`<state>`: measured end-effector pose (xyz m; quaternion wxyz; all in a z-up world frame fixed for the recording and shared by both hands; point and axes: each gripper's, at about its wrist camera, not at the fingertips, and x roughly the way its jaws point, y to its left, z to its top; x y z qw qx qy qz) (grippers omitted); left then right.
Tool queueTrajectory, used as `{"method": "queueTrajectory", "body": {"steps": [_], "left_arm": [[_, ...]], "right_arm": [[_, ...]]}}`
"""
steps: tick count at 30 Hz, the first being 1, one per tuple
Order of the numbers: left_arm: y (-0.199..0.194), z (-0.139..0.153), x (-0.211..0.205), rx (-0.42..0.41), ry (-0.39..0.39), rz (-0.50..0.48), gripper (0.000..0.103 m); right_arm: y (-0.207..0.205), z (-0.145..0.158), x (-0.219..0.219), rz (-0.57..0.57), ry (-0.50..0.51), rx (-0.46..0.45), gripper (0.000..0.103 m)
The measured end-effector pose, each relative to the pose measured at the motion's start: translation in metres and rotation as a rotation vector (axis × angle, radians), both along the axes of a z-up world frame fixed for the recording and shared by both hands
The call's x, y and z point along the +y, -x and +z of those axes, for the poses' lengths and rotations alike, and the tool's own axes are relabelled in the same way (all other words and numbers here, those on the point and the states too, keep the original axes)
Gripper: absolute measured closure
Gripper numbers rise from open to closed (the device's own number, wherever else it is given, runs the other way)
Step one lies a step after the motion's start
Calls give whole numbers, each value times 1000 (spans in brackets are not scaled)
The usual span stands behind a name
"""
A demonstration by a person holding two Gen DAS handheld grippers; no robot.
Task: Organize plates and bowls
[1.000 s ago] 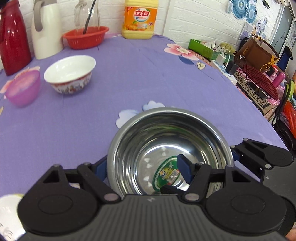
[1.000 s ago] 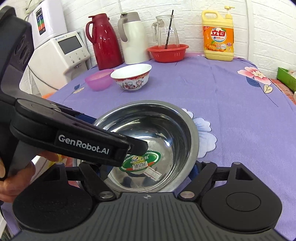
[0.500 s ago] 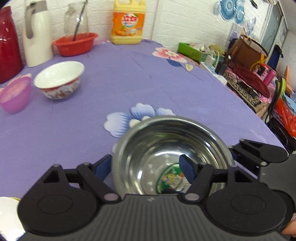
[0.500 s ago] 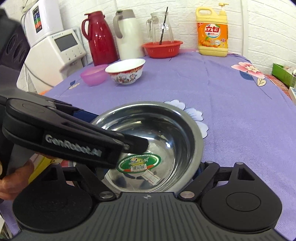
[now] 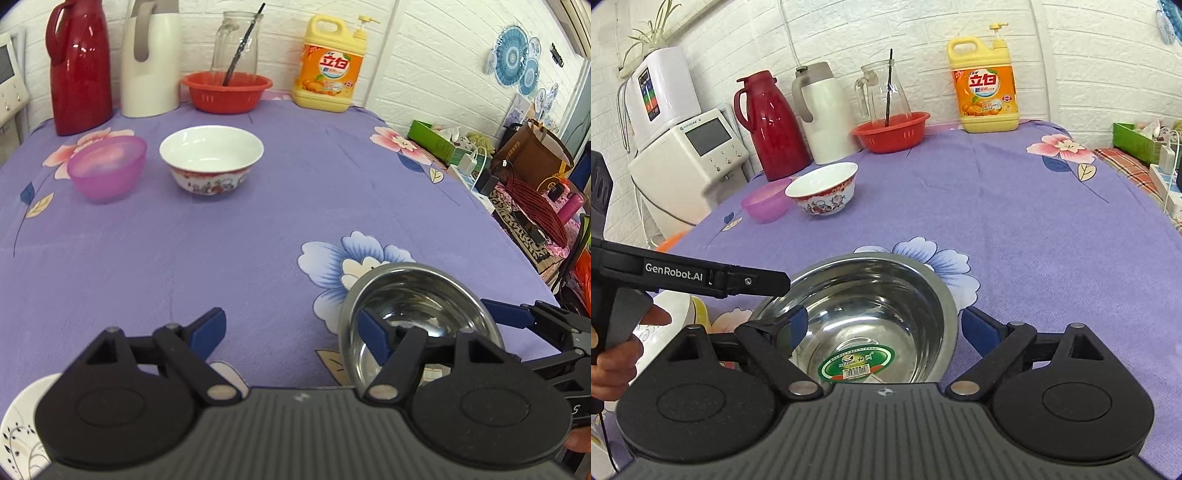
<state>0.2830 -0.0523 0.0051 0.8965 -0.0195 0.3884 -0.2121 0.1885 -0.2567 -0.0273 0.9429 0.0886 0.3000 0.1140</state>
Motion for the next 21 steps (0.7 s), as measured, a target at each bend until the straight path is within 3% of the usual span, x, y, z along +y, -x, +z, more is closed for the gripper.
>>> {"method": "queueTrajectory", "body": {"steps": [4,9,14,21], "left_arm": [[-6,5,7,3,22,14,32],[-21,27,19,-42,61,59,32],[-47,43,32,-54,152,133,32],[-96,30,47,22,239,263,32]], "right_arm": [[-5,9,3,17,18,-2,0],[-26,46,0,43,45,-76,0],[-67,75,2,59,50,-113,0],[-137,63,33,128,181,-39,0]]}}
